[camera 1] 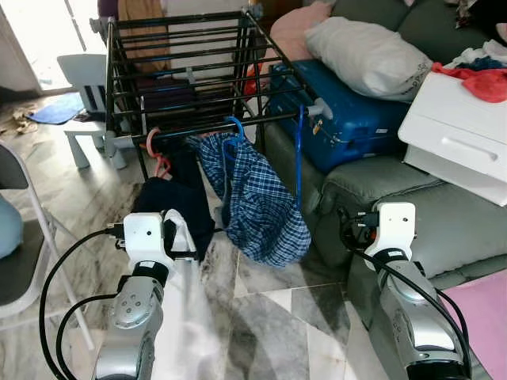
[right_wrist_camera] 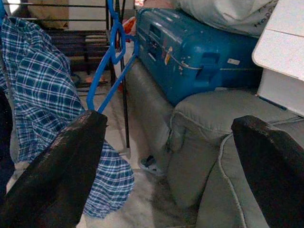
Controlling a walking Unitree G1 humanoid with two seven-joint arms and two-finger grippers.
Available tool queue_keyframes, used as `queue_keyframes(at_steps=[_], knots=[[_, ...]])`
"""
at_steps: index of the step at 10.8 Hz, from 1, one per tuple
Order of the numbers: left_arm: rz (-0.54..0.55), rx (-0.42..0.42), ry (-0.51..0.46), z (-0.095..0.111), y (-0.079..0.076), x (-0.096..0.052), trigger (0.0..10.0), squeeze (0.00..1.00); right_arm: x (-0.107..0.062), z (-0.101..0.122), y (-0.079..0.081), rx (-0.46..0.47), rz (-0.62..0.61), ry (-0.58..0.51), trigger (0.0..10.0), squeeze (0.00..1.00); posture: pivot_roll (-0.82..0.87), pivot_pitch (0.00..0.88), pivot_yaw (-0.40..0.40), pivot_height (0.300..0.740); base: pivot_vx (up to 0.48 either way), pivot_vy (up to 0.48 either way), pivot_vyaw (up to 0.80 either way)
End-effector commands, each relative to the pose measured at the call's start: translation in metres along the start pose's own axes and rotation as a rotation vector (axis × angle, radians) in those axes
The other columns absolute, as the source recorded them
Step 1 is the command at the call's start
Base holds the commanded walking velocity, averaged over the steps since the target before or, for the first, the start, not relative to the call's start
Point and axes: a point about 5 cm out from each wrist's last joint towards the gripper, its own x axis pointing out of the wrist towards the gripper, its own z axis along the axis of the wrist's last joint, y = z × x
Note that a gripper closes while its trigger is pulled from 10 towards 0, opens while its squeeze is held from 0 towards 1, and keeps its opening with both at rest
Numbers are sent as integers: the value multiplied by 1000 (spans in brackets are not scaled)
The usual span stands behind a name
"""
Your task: Hang hanger
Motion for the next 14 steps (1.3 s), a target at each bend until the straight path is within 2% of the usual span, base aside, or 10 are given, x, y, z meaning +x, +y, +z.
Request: queue_keyframes(at_steps=[1,2,3,5,14], knots=[[-8,-3,-38,9,-2,1,10000,0,1,6,0,-13,6,-18,10000,0,-89,0,6,740,0,0,0],[-13,-8,-39,9,-3,1,10000,0,2,6,1,-14,15,-17,10000,0,-92,0,8,740,0,0,0],[-22,-11,-43,10,-5,2,10000,0,1,6,10,-33,81,-10,10000,0,-96,0,11,740,0,0,0],[-27,-9,-42,10,-4,3,10000,0,0,3,11,-25,85,5,10000,0,-95,0,14,740,131,0,0],[-44,-22,-46,10,-8,4,10000,0,0,2,20,-35,155,13,10000,0,-97,0,17,740,362,0,0]])
